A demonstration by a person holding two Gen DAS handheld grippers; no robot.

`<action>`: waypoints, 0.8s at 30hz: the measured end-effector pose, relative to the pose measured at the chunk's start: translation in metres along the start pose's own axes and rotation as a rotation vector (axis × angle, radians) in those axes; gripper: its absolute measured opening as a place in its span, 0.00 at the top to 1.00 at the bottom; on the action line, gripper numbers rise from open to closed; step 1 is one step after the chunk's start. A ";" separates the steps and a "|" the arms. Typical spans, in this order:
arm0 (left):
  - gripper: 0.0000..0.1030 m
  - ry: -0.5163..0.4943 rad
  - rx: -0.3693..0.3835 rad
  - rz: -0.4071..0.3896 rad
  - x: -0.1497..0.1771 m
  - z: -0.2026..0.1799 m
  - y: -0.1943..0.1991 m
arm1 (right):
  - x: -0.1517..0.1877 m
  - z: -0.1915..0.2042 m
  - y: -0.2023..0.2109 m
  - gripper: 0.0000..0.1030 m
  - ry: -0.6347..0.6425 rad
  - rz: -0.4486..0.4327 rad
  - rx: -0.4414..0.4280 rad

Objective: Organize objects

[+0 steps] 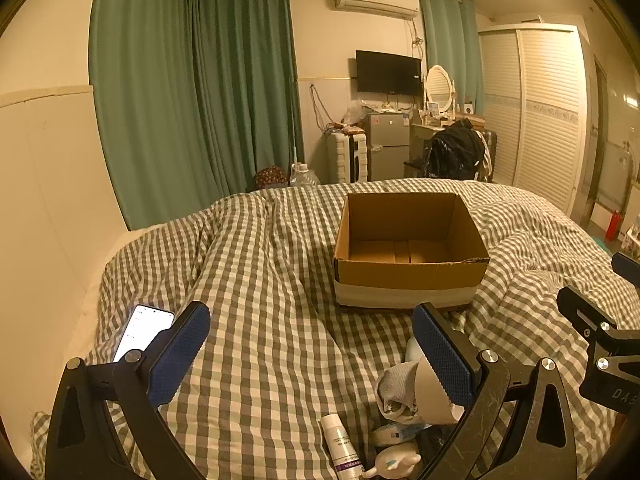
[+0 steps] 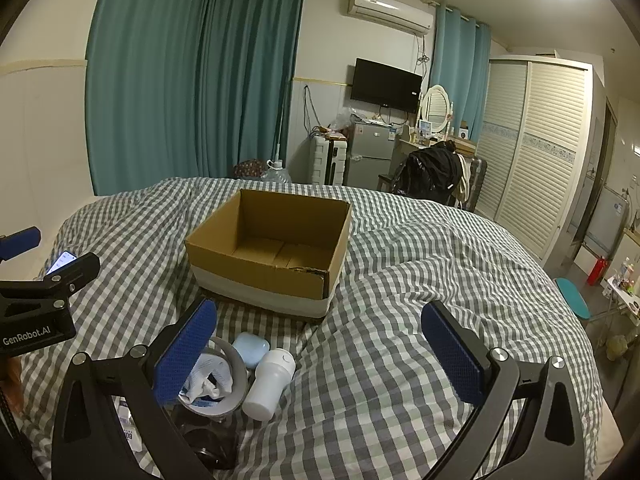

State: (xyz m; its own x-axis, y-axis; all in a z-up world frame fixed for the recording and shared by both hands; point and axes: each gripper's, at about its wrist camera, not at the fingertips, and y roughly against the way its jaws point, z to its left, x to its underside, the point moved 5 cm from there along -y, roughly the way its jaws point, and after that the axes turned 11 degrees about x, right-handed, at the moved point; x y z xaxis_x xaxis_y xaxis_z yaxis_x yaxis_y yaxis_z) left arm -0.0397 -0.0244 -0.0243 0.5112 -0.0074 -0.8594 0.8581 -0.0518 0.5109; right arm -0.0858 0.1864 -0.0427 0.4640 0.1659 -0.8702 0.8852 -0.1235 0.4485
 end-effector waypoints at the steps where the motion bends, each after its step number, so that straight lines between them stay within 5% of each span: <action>1: 0.00 0.002 0.001 -0.001 0.000 0.001 0.000 | 0.000 0.000 0.000 0.00 0.001 0.001 -0.001; 24: 0.00 0.008 -0.007 -0.038 -0.012 0.003 0.036 | -0.016 0.004 0.035 0.00 0.020 -0.051 -0.035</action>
State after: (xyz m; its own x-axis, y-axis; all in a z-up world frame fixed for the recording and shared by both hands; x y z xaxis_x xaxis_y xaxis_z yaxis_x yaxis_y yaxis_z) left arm -0.0150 -0.0290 0.0045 0.4789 0.0029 -0.8779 0.8770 -0.0450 0.4783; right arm -0.0630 0.1752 -0.0138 0.4186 0.1908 -0.8879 0.9082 -0.0802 0.4109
